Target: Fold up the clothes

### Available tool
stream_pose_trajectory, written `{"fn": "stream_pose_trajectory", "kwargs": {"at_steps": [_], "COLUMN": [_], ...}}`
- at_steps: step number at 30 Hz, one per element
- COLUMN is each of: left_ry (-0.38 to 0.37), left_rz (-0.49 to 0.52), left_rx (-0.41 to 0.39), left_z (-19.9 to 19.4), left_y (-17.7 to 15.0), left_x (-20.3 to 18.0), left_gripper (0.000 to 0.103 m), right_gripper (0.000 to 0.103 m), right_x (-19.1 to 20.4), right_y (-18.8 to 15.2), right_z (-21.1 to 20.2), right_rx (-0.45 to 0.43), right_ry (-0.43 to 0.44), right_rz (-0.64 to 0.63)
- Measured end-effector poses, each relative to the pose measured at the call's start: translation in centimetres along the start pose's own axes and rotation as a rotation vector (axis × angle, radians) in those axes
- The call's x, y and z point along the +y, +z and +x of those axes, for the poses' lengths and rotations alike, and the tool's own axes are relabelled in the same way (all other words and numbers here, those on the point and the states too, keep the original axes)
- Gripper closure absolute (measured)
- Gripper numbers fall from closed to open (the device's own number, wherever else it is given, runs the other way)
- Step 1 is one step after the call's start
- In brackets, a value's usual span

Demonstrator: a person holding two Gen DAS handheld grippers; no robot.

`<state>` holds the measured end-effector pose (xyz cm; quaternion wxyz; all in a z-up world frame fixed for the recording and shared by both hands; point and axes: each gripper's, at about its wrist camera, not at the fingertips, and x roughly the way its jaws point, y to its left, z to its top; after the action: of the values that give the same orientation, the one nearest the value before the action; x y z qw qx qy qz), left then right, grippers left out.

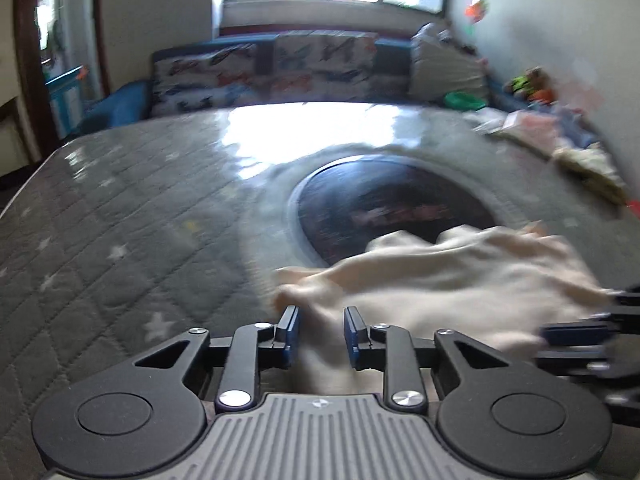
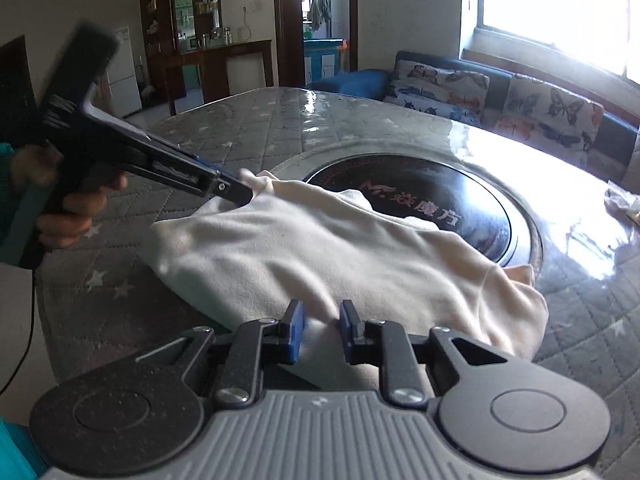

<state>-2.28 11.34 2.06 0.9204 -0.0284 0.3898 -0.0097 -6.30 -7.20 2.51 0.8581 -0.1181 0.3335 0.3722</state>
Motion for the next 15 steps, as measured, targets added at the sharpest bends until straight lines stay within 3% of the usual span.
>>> {"fn": "stream_pose_trajectory", "kwargs": {"at_steps": [3,6,11,15], "left_ry": [-0.02,-0.002,0.049,0.053], "left_rz": [-0.058,-0.043,0.016,0.003], "left_rx": [0.006,-0.021,-0.02,-0.01], "left_z": [0.2,-0.4,0.6,1.0], "left_y": [0.1,0.4,0.8,1.1], "left_x": [1.3,0.9,-0.1,0.3], "left_gripper": [0.076,0.076,0.076,0.074], "right_gripper": [0.083,0.083,0.083,0.082], "right_x": [-0.9,-2.1,-6.3,-9.4], "right_y": [0.3,0.7,1.2,0.9], "right_z": [-1.0,-1.6,-0.6,0.5], "right_rx": [-0.015,-0.033,-0.038,-0.005], "right_ry": [0.002,-0.022,-0.148,-0.194], "right_rz": [0.026,0.054,0.133,0.216]}}
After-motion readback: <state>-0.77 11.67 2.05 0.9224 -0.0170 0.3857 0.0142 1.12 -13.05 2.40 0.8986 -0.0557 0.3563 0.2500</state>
